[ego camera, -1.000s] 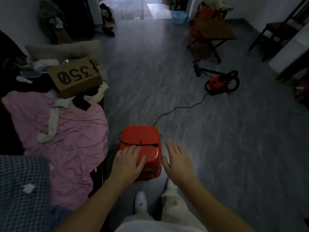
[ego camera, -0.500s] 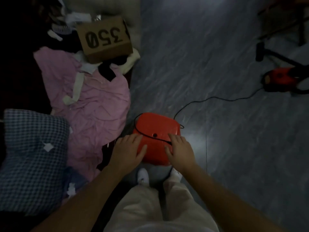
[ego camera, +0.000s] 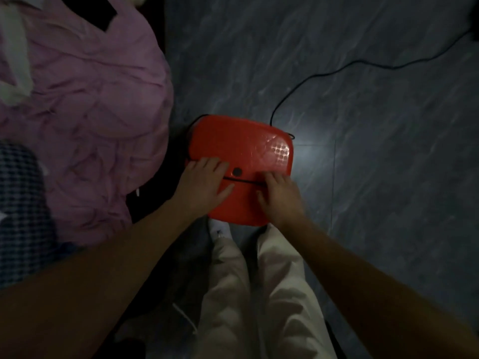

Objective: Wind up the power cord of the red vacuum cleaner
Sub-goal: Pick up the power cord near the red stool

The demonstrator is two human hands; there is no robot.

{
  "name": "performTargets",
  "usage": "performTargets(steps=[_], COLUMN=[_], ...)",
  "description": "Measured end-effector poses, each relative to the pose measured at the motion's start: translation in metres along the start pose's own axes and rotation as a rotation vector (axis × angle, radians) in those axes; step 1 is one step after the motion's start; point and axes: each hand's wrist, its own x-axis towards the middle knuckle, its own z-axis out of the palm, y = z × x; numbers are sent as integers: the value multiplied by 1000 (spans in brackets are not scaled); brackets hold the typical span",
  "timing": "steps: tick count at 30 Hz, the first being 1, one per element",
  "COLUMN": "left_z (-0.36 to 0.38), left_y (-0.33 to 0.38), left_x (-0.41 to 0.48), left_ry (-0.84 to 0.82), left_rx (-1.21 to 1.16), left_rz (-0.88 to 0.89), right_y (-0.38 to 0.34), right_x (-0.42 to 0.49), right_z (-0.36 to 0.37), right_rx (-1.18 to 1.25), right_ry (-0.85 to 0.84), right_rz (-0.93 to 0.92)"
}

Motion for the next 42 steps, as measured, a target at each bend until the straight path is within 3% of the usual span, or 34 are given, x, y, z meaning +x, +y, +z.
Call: performTargets(steps=[6,11,19,25,30,38,42], left_z=[35,30,-62,-179,-253,-302,-307], left_y=[-5,-2,27,85,136,208,230], left_x=[8,-6,-4,-18,-43,-96,-109], left_ry=[-64,-59,170,470,600,644,558], left_rx=[13,-22,-285,-343,-424,-607,-706], left_rz=[1,-2,-43,-6,-53,83,91], right_y=[16,13,5,-13,-25,-42,-49], right_x=[21,12,-24,-57,-106,-231,-295], right_z=[27,11,-66,-177,-268,-333,-337], right_rx=[-17,67,269,411,508,831,947], right_ry=[100,60,192,328,485,691,758], right_rz=[45,-8,-74,-130,-184,-149,-132])
